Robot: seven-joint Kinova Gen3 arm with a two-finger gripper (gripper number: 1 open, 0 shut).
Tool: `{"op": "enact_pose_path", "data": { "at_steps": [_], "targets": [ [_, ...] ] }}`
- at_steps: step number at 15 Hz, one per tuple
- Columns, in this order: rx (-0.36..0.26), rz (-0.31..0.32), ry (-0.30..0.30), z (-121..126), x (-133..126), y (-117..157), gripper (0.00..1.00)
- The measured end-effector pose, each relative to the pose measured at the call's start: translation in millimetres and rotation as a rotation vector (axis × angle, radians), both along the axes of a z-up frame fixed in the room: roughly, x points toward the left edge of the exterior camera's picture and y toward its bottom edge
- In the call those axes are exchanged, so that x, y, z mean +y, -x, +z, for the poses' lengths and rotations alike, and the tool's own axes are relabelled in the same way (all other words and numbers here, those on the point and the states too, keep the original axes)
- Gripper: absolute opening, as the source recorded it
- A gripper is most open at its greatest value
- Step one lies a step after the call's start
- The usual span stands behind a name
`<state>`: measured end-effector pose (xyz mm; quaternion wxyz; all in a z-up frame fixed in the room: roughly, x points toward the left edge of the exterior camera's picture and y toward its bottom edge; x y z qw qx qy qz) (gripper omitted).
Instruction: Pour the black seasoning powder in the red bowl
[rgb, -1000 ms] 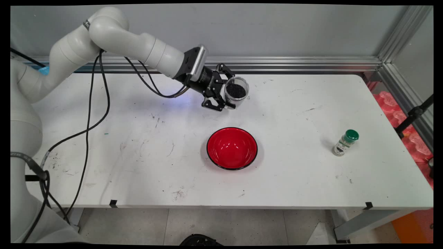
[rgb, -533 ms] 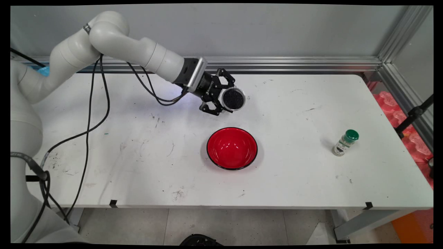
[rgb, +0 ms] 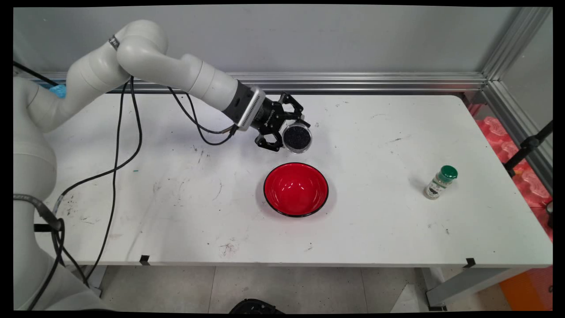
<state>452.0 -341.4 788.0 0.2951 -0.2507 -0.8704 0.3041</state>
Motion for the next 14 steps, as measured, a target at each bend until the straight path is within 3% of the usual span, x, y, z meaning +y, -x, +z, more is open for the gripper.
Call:
{"op": "enact_pose_path", "data": {
  "at_steps": [14],
  "targets": [
    [-0.141, -0.12, 0.21, -7, 6, 23, 0.0]
  ]
}}
